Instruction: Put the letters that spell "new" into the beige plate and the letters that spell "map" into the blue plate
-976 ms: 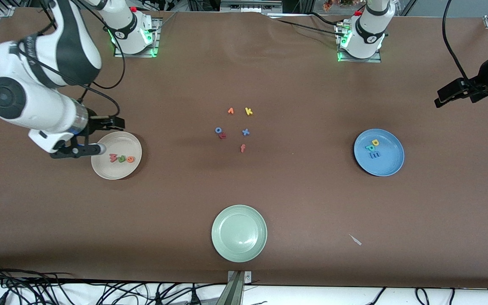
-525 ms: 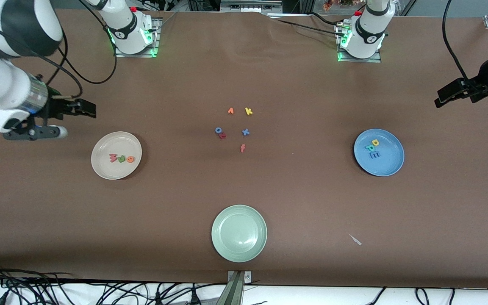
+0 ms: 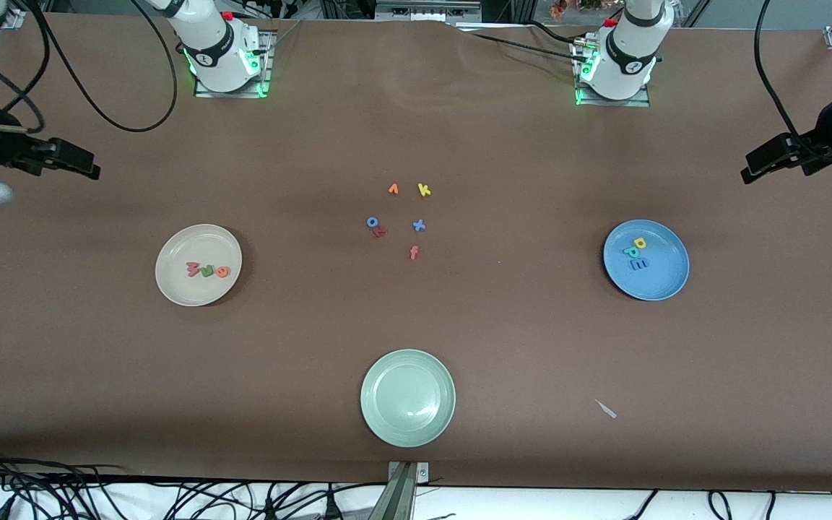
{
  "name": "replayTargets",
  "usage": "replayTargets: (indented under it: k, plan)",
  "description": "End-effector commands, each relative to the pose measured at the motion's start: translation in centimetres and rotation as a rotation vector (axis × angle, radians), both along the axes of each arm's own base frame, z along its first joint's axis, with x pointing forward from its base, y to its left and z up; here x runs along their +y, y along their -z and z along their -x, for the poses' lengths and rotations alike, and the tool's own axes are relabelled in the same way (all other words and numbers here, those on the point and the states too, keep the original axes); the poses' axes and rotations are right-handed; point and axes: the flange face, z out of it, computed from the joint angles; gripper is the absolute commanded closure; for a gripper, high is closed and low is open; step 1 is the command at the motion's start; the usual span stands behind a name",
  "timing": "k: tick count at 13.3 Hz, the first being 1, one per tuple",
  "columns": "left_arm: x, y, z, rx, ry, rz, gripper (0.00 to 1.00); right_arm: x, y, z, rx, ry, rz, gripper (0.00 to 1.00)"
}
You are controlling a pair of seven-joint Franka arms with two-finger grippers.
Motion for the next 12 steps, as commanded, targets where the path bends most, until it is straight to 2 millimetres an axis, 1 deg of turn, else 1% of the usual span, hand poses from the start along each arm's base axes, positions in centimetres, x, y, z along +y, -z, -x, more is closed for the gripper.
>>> replayTargets:
  k: [1, 3, 5, 6, 7, 8, 9, 10, 12]
  plan:
    - [0.1, -0.6, -0.2, 0.004, -0.011, 0.025, 0.00, -1.0, -4.8, 1.6, 0.013, 0.010, -0.034, 0.00]
    - [0.1, -0.6, -0.2, 0.004, -0.011, 0.025, 0.00, -0.9, -4.9, 2.0, 0.042, -0.004, -0.021, 0.00]
    - [0.1, -0.6, -0.2, 0.004, -0.011, 0.025, 0.00, -0.9, -3.8, 1.8, 0.056, -0.016, -0.021, 0.00]
    - [0.1, -0.6, -0.2, 0.006, -0.012, 0.025, 0.00, -0.6, -4.1, 1.7, 0.038, -0.029, 0.005, 0.00]
    - [0.1, -0.6, -0.2, 0.006, -0.012, 0.025, 0.00, 0.6, -4.8, 1.5, 0.006, -0.061, 0.035, 0.00]
    - [0.1, -0.6, -0.2, 0.006, -0.012, 0.025, 0.00, 1.9, -5.9, 1.7, -0.017, -0.089, 0.051, 0.00]
    - [0.1, -0.6, -0.2, 0.006, -0.012, 0.025, 0.00, 2.1, -6.8, 2.1, -0.029, -0.095, 0.057, 0.00]
    - [0.1, -0.6, -0.2, 0.005, -0.012, 0.025, 0.00, 2.1, -7.0, 2.3, -0.031, -0.093, 0.064, 0.00]
    - [0.1, -0.6, -0.2, 0.006, -0.012, 0.025, 0.00, 2.2, -5.6, 1.8, -0.023, -0.092, 0.067, 0.00]
